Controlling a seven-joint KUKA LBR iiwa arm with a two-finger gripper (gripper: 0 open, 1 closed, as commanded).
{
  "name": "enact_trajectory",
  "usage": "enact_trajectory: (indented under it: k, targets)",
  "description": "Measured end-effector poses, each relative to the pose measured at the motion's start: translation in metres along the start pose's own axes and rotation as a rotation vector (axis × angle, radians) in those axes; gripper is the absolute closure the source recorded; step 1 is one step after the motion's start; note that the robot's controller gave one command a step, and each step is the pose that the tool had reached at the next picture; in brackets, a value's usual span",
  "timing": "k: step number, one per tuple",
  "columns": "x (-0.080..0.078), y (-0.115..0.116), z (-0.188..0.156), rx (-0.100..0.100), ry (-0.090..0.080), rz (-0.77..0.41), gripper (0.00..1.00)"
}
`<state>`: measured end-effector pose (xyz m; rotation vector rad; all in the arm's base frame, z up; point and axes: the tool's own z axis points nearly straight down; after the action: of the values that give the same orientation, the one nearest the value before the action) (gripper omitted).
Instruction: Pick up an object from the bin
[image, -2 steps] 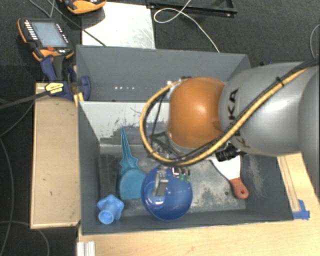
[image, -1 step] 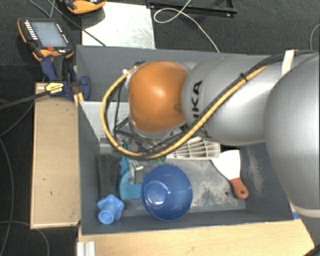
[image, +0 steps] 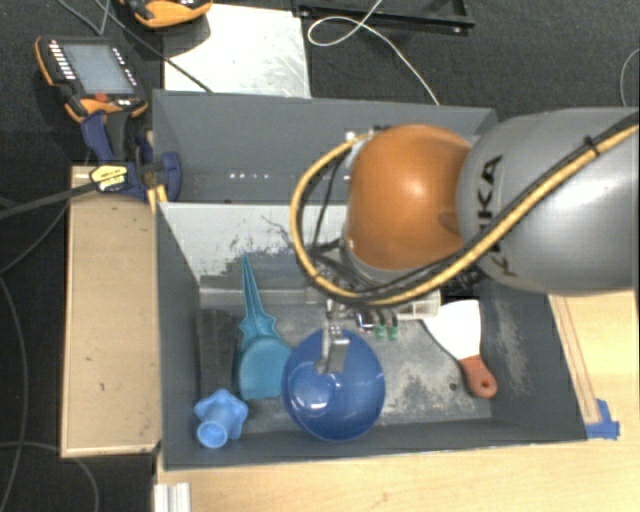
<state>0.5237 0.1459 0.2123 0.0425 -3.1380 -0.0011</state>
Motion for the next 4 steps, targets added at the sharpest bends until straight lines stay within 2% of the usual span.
enact_trajectory:
  k: [1, 2, 3, 4]
  targets:
    - [0.014, 0.011, 0.042, -0.001, -0.008, -0.194, 0.0]
    - [0.023, -0.023, 0.037, -0.001, -0.003, -0.238, 0.0]
    - [-0.004, 0.009, 0.035, -0.004, -0.011, 0.132, 0.0]
    - [-0.008, -0.01, 0.095, -0.002, -0.009, -0.257, 0.0]
